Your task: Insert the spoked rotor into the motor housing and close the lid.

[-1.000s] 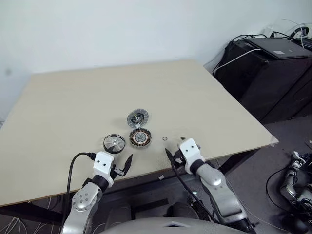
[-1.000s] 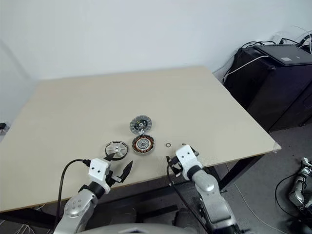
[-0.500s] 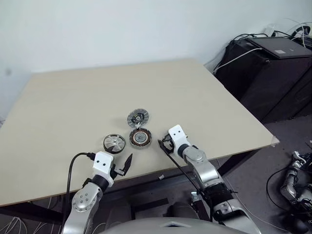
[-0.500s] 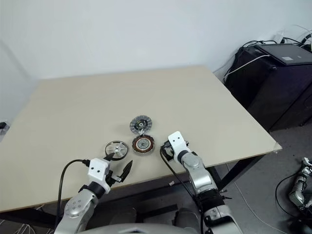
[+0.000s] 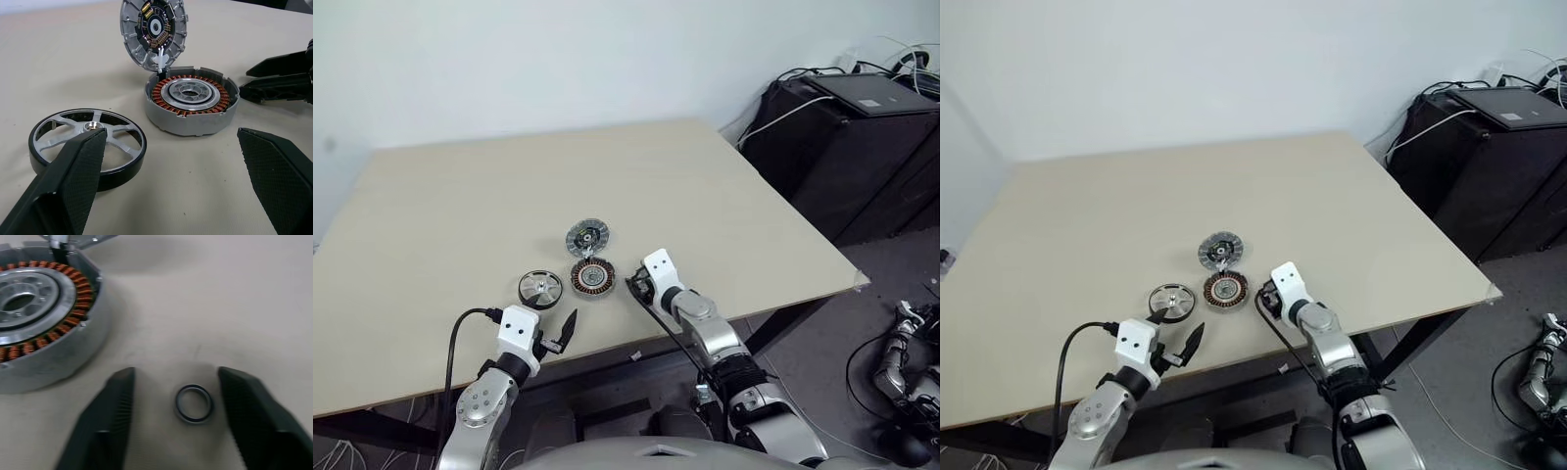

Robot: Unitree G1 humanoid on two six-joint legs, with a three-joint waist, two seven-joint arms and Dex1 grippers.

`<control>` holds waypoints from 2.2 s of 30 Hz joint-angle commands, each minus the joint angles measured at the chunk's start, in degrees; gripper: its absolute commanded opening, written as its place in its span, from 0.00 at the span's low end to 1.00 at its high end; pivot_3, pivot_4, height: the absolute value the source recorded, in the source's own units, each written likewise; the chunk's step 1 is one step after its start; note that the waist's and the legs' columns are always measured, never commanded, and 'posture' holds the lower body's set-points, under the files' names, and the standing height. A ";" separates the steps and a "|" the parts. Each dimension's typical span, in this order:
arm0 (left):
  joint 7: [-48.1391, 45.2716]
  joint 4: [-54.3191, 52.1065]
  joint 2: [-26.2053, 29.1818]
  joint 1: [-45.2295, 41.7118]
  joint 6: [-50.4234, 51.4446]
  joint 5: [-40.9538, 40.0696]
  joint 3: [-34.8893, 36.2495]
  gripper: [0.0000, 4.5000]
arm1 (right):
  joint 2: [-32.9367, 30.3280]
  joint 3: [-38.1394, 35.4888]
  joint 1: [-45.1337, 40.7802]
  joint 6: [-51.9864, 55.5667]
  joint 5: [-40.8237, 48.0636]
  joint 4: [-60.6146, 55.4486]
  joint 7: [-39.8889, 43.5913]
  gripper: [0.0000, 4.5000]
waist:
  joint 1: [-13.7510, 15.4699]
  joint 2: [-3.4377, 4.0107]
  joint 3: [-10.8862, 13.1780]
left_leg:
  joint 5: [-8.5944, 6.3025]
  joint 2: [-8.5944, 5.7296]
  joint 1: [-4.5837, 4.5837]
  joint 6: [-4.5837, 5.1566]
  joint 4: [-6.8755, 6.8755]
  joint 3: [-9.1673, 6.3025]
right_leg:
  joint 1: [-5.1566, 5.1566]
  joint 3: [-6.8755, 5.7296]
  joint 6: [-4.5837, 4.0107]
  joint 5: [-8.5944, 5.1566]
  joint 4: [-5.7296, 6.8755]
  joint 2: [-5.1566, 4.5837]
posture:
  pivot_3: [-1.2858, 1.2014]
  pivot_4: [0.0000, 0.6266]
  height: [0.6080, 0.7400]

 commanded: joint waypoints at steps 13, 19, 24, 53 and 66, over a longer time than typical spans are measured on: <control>-0.13 -2.56 -0.29 -1.05 -0.83 -0.37 -0.07 1.00 | -0.01 0.31 1.95 0.93 -0.12 -3.38 0.45 0.15 | 0.11 0.04 -0.07 | -0.01 0.00 0.01 -0.01 0.02 -0.02 | -0.02 0.00 -0.02 -0.02 0.03 0.00 | 0.52 0.00 1.00; -0.15 -2.34 -0.25 -1.18 -0.65 -0.37 -0.04 1.00 | 1.31 0.28 1.78 0.00 1.27 -10.45 1.41 0.15 | 0.00 0.20 0.08 | -0.01 0.01 -0.04 -0.01 0.01 -0.07 | -0.10 0.02 -0.02 -0.02 0.05 -0.01 | 0.52 0.00 1.00; -0.06 -2.32 -0.32 -1.04 -0.59 -0.35 -0.08 1.00 | 2.30 4.15 0.79 0.64 0.76 -14.48 4.28 0.15 | -0.03 0.20 0.08 | -0.01 0.02 -0.03 -0.01 -0.02 -0.08 | -0.12 0.03 -0.02 -0.02 0.04 0.02 | 0.52 0.00 1.00; 1.09 -3.28 -1.31 0.75 -0.79 -0.30 0.20 1.00 | 5.72 8.52 -8.44 -4.01 -1.34 2.78 5.22 0.15 | -0.10 0.16 0.11 | -0.01 0.02 -0.05 -0.02 -0.04 -0.01 | -0.14 0.02 -0.02 -0.02 0.03 0.01 | 0.52 0.00 1.00; 1.25 -3.22 -1.48 1.02 -1.06 -0.35 0.31 1.00 | 6.49 8.05 -10.43 -6.17 -1.95 8.66 4.80 0.15 | -0.30 0.16 0.11 | -0.01 0.02 -0.04 -0.02 -0.05 0.00 | -0.14 0.02 -0.02 -0.02 0.03 0.01 | 0.52 0.00 1.00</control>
